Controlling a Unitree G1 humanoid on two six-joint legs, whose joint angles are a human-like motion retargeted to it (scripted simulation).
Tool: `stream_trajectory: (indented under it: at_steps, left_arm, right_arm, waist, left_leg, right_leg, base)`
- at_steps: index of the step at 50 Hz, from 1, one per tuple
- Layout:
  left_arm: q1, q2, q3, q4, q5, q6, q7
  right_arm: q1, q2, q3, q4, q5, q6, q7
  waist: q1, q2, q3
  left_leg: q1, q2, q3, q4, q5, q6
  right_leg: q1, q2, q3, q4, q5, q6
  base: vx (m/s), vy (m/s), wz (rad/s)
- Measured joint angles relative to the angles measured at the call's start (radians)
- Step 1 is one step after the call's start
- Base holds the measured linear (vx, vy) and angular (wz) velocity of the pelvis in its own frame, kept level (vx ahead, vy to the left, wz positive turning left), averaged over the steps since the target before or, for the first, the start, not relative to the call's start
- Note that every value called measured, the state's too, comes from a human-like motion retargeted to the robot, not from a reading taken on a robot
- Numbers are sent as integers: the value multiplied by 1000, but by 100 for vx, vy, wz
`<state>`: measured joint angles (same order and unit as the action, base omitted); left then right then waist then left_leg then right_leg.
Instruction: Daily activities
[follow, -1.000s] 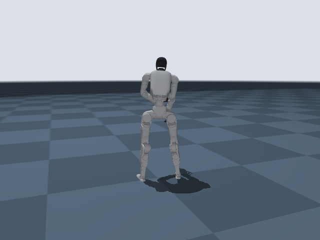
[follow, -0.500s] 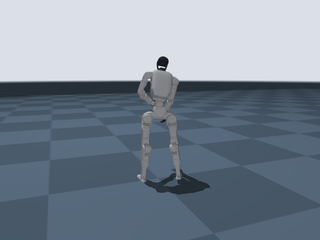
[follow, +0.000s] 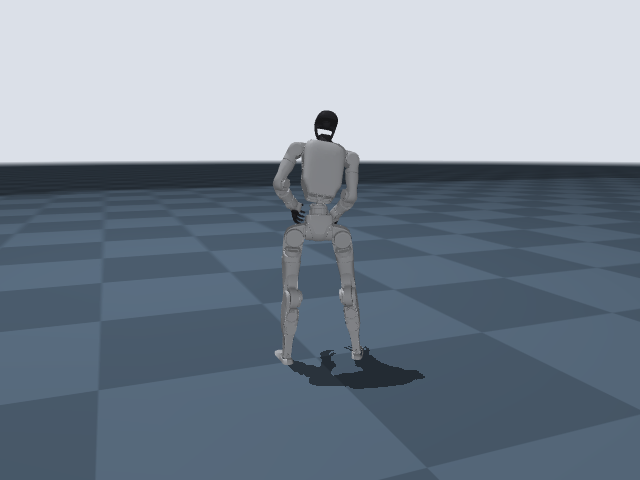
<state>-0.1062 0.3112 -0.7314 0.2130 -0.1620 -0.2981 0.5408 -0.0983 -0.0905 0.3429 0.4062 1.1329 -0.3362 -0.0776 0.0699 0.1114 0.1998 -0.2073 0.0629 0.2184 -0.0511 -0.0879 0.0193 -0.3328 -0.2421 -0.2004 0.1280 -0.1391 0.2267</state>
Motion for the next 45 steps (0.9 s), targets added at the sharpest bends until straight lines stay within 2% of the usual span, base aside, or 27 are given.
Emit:
stream_trajectory:
  at_steps: [3, 10, 18, 28, 35, 45]
  left_arm:
    - [-11, 15, 49, 6, -22, 18, 12]
    - [10, 11, 57, 49, 104, 47, 38]
    - [-137, -35, -93, 125, 291, 76, -11]
    - [-400, -140, -304, 196, 396, 77, -161]
    - [-503, -178, -354, 206, 429, 69, -202]
    - [-528, -182, -356, 197, 452, 54, -164]
  right_arm:
    - [-1, -9, -10, -43, -12, 6, -45]
    - [-46, -6, -6, 35, -59, 21, -65]
    - [-346, -25, -41, 405, 31, 57, -35]
    - [-705, -90, -89, 834, 119, 152, 32]
    - [-787, -124, -104, 952, 110, 170, 48]
    - [-803, -144, -135, 967, 124, 135, 25]
  waist:
    - [-16, -3, 31]
    - [-30, -8, 27]
    - [-33, 16, 5]
    - [-19, 53, -7]
    - [-9, 68, 0]
    - [1, 72, 19]
  left_leg:
    - [10, 2, -10, 21, -15, -2]
    - [30, 6, -2, 39, -24, -8]
    - [36, 18, -6, 39, -16, -24]
    - [19, 41, -19, 28, 4, -40]
    - [5, 55, -28, 25, 16, -50]
    - [-5, 62, -30, 17, 28, -56]
  right_leg:
    - [21, 0, -13, 6, -21, -2]
    - [31, -2, -10, 36, -56, -6]
    - [36, 8, -8, 49, -68, -19]
    - [39, 36, -14, 16, -44, -28]
    - [39, 52, -24, -9, -29, -29]
    - [39, 63, -32, -34, -16, -28]
  base:
    - [0, 0, 0]
    - [0, 0, 0]
    - [0, 0, 0]
    - [0, 0, 0]
    - [0, 0, 0]
    - [0, 0, 0]
